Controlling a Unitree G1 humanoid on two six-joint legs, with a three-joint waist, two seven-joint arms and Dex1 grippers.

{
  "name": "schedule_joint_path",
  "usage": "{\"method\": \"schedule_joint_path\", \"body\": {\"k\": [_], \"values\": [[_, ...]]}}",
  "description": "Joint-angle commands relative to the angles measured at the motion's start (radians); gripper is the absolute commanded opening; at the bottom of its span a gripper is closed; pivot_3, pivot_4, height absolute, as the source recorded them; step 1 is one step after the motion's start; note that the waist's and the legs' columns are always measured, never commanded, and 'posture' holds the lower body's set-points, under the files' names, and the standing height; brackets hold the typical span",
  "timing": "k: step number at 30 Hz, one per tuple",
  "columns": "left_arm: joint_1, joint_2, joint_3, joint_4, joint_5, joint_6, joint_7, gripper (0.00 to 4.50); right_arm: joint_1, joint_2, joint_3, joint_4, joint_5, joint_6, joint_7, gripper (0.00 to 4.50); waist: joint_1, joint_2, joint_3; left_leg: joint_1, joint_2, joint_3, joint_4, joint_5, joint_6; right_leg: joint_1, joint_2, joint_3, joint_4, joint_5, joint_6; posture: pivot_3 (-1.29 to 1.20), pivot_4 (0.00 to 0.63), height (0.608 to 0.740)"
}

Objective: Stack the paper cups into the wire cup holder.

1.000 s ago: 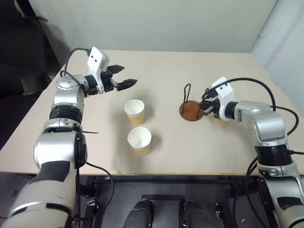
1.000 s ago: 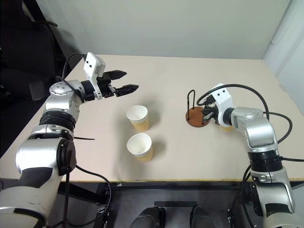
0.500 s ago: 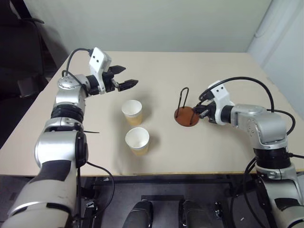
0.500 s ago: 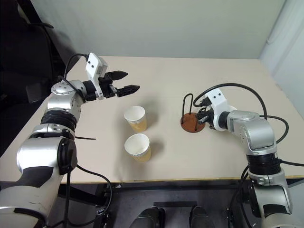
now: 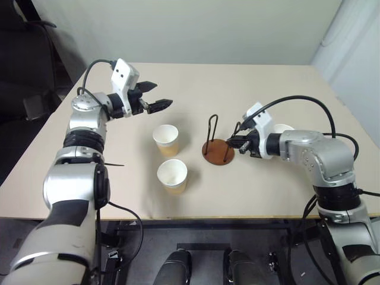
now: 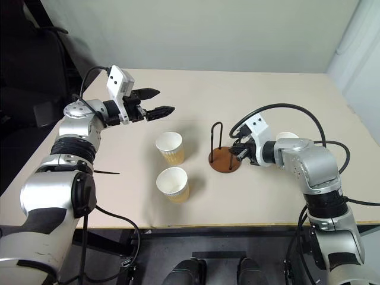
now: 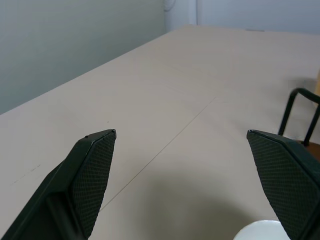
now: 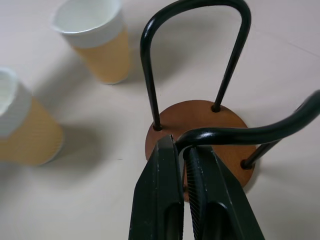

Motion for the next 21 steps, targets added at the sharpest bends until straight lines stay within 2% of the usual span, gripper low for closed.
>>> {"method": "schedule_joint_path", "body": {"k": [1,6,10,18,21], "values": [[-0.037,0.017,0.014,-0.01,-0.003,-0.015,-0.003,4.5,0.001,-0.022,0.01,-0.048,0.02,-0.011,0.014,0.02,0.002,0.0,0.0,0.0,0.001,-0.001,0.0,0.0,0.0,0.0,-0.002,0.0,0.0,0.0,0.0,0.0,0.15,0.74],[-0.039,0.014,0.014,-0.01,-0.003,-0.014,-0.006,4.5,0.004,-0.046,0.036,-0.025,0.005,-0.054,0.015,0.02,0.004,0.0,0.0,-0.001,0.0,0.0,0.001,0.0,0.0,-0.001,-0.001,0.0,0.0,0.0,0.0,0.0,0.15,0.74],[-0.033,0.012,0.009,-0.022,-0.011,0.004,-0.072,4.5,0.003,-0.062,0.048,0.01,-0.011,-0.092,0.014,0.02,0.003,0.0,0.0,-0.001,0.001,-0.001,0.001,0.0,0.001,-0.001,-0.003,0.001,0.0,0.0,0.0,0.0,0.15,0.74],[-0.015,0.057,-0.05,-0.1,-0.013,0.097,-0.464,4.5,-0.004,-0.083,0.057,0.043,-0.017,-0.127,0.028,0.02,0.005,-0.001,0.0,-0.002,-0.001,-0.001,0.001,0.001,0.001,-0.001,-0.004,0.001,0.0,0.0,0.001,0.0,0.15,0.74],[-0.022,0.12,-0.155,-0.135,-0.029,0.069,-0.506,4.5,-0.008,-0.081,0.059,0.055,-0.02,-0.137,0.033,0.02,0.002,0.0,0.0,-0.002,0.0,-0.002,0.0,0.0,0.001,-0.001,-0.004,0.001,0.0,0.0,0.001,0.0,0.15,0.74]]}}
